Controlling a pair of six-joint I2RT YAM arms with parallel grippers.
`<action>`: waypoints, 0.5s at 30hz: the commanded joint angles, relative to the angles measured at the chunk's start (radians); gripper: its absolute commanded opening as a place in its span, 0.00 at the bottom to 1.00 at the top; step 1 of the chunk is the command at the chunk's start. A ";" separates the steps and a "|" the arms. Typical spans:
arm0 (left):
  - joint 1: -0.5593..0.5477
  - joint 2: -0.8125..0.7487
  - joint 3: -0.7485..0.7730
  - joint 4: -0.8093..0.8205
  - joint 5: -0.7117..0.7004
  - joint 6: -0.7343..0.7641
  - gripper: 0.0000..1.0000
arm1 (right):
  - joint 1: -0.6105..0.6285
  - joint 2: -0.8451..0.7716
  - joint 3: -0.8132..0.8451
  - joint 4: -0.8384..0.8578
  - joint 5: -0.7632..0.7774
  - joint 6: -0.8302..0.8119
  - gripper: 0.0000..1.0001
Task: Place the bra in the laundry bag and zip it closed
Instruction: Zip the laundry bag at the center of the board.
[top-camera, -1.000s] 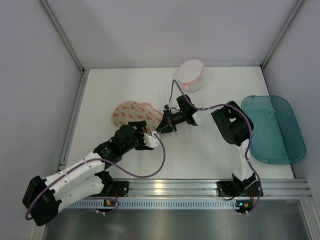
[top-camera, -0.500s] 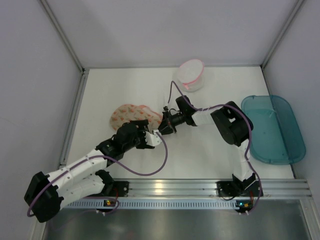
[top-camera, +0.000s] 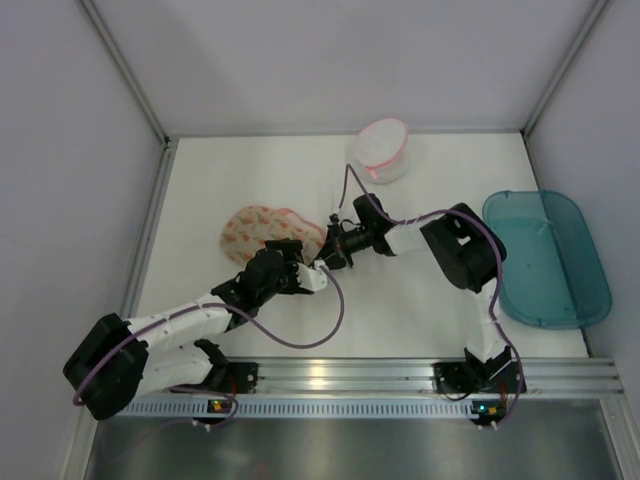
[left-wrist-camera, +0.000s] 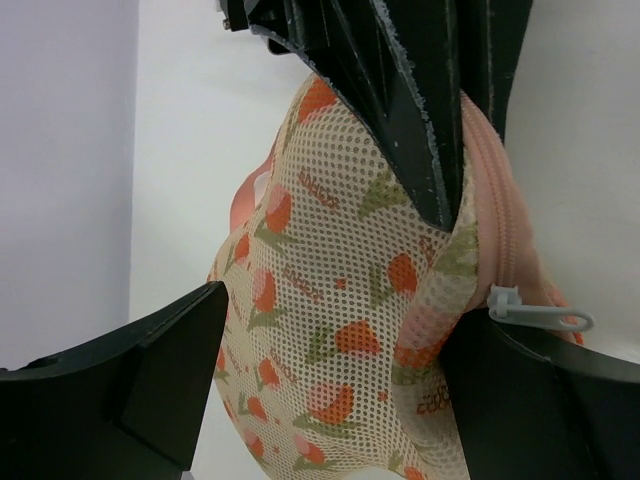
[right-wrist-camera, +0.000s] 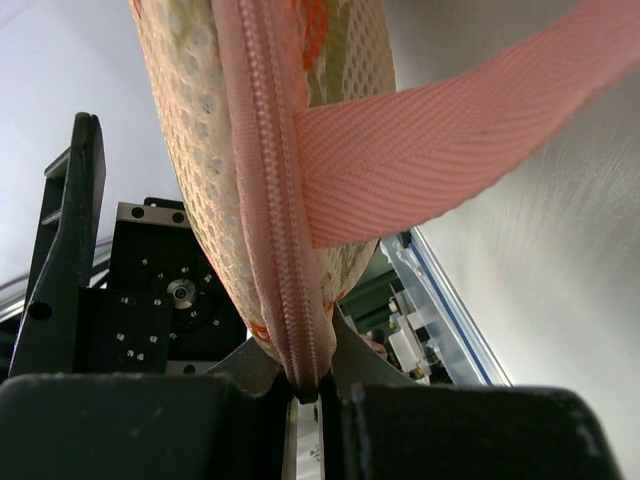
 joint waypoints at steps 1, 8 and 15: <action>-0.004 0.037 -0.014 0.174 -0.055 0.011 0.89 | 0.056 -0.027 0.006 0.083 -0.099 0.041 0.00; -0.016 0.001 -0.028 0.175 -0.050 0.002 0.90 | 0.063 -0.022 0.014 0.109 -0.104 0.057 0.00; -0.021 -0.253 0.092 -0.383 0.243 -0.078 0.91 | 0.040 0.004 0.057 0.018 -0.093 -0.011 0.00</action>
